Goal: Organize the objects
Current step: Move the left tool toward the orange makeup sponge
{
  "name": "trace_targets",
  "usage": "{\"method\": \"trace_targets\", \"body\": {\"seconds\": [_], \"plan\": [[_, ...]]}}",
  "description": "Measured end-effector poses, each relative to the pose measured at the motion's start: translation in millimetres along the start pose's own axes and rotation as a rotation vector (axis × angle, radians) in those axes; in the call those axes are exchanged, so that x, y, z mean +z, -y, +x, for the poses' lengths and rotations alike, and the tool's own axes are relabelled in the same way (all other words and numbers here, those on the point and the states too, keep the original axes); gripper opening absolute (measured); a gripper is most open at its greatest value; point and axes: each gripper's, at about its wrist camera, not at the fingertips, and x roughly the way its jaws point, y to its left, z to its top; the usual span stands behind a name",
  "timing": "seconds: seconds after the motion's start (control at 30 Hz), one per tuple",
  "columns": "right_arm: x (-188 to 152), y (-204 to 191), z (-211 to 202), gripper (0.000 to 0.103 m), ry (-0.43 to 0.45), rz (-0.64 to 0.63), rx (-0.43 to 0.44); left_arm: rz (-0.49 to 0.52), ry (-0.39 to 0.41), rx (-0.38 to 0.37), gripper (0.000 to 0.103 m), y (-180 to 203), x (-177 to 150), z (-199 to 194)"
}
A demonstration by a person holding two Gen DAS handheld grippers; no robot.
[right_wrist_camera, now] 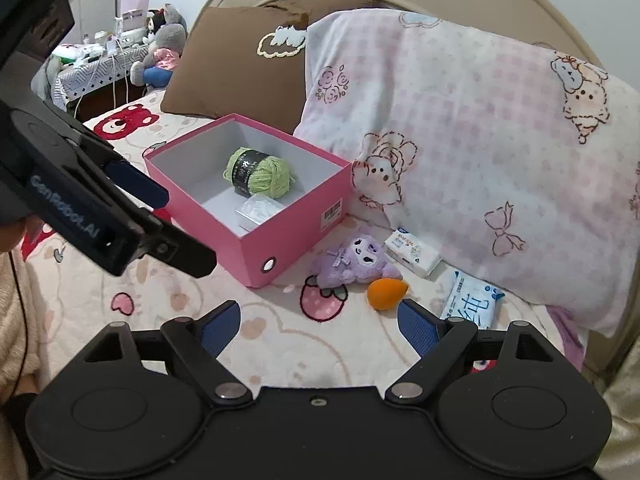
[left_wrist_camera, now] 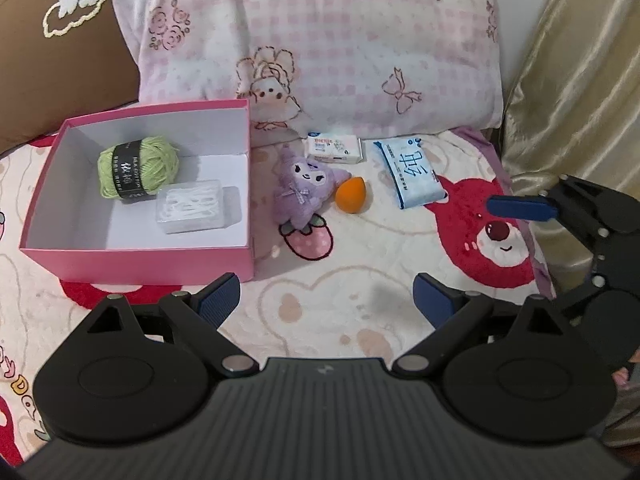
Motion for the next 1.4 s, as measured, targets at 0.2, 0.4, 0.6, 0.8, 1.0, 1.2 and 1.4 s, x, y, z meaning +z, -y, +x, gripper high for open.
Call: {"method": "trace_targets", "body": {"seconds": [0.2, 0.4, 0.6, 0.8, 1.0, 1.2, 1.4], "plan": [[-17, 18, 26, 0.089, 0.065, 0.073, -0.002, 0.007, -0.010, -0.011, 0.094, 13, -2, 29], [-37, 36, 59, 0.089, 0.028, 0.153, -0.045, -0.026, 0.043, -0.008, 0.094, 12, -1, 54], [-50, 47, 82, 0.089, 0.025, 0.149, -0.060, -0.023, 0.045, 0.019, 0.092, 18, 4, 82], [-49, 56, 95, 0.088, 0.021, 0.268, 0.072, -0.054, 0.054, 0.014, 0.091, 18, 7, 108], [-54, 58, 109, 0.086, 0.066, 0.277, 0.085, -0.053, 0.140, -0.064, 0.089, 22, 9, 117], [-58, 62, 107, 0.082, 0.145, 0.258, 0.082, -0.068, 0.126, -0.061, 0.088, 24, 16, 135], [-64, 75, 125, 0.082, 0.152, 0.275, -0.025, 0.025, 0.102, 0.014, 0.067, 31, 23, 169]]}}
